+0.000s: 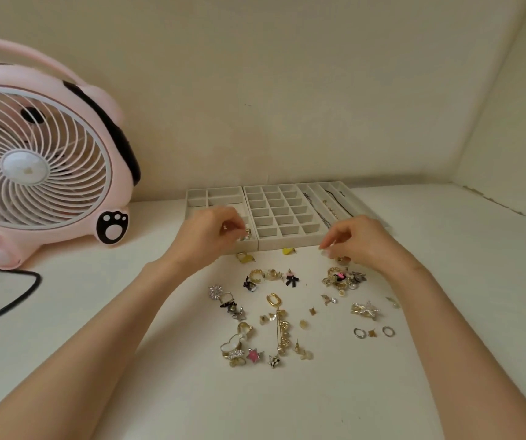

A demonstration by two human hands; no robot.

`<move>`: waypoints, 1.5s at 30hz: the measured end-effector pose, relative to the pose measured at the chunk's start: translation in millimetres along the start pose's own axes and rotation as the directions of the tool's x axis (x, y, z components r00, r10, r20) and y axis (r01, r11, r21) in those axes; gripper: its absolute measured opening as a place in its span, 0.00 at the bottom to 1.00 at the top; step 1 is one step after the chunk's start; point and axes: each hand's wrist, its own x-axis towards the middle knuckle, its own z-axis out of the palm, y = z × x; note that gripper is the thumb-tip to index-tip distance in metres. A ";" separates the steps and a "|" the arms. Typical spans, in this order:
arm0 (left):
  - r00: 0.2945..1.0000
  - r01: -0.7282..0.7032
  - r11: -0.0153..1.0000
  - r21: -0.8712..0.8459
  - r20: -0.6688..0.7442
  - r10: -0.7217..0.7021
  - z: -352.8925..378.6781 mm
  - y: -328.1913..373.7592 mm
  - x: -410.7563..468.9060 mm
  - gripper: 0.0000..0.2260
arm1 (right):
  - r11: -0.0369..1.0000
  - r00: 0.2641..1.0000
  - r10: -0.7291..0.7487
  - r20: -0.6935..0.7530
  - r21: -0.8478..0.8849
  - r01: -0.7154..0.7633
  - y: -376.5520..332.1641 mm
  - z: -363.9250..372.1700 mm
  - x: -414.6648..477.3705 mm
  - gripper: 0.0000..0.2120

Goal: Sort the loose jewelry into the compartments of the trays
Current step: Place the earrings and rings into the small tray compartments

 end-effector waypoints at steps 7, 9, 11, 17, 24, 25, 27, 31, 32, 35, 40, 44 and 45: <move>0.745 -0.124 0.940 -0.319 0.596 0.301 -3.5 47.2 -14.5 0.07 | 0.994 0.986 -0.103 0.130 -0.031 0.108 -13.0 16.9 -3.0 0.04; 0.678 -0.141 0.932 -0.333 0.654 0.336 -0.3 51.1 -18.2 0.08 | 0.994 0.989 -0.098 0.114 -0.041 0.103 -12.2 18.3 -1.8 0.04; 0.628 -0.138 0.934 -0.329 0.701 0.339 1.9 53.4 -20.9 0.10 | 0.994 0.990 -0.098 0.097 -0.030 0.102 -11.3 18.3 -1.3 0.05; 0.608 -0.199 0.961 -0.193 0.745 0.276 9.2 58.2 -23.9 0.08 | 0.992 0.990 -0.121 0.078 -0.017 0.122 -12.2 18.4 -2.5 0.05; 0.760 -0.044 0.938 -0.344 0.598 0.255 9.0 51.5 -21.9 0.02 | 0.992 0.990 -0.122 0.071 0.015 0.122 -11.2 21.2 -1.3 0.04; 0.798 -0.014 0.930 -0.366 0.557 0.231 7.1 50.3 -20.1 0.02 | 0.992 0.990 -0.126 0.064 0.033 0.124 -11.3 21.9 -1.2 0.04; 0.869 0.044 0.908 -0.416 0.465 0.171 2.6 44.6 -14.0 0.04 | 0.988 0.991 -0.131 0.043 0.086 0.127 -12.5 24.1 -0.5 0.03; 0.969 0.198 0.831 -0.520 0.229 -0.088 -10.5 23.7 2.0 0.04 | 0.959 0.993 -0.118 0.024 0.262 0.108 -17.6 32.8 2.4 0.03; 0.973 0.225 0.815 -0.534 0.163 -0.162 -13.8 17.1 6.7 0.03 | 0.950 0.993 -0.114 0.024 0.297 0.102 -19.0 36.0 3.1 0.03; 0.927 0.325 0.766 -0.555 0.025 -0.375 -23.0 -7.3 19.9 0.04 | 0.936 0.993 -0.118 0.017 0.337 0.106 -25.6 44.4 4.7 0.02; 0.851 0.454 0.844 -0.286 -0.140 -0.505 -20.7 -49.5 39.7 0.04 | 0.921 0.984 -0.178 -0.015 0.349 0.172 -36.4 51.1 5.5 0.04; 0.859 0.499 0.859 0.119 -0.197 -0.472 -8.4 -64.7 49.9 0.09 | 0.916 0.981 -0.188 -0.038 0.353 0.189 -28.6 56.2 3.5 0.04; 0.871 0.487 0.839 0.242 -0.203 -0.447 -5.4 -65.5 51.4 0.10 | 0.920 0.982 -0.184 -0.045 0.343 0.188 -26.0 56.0 3.8 0.04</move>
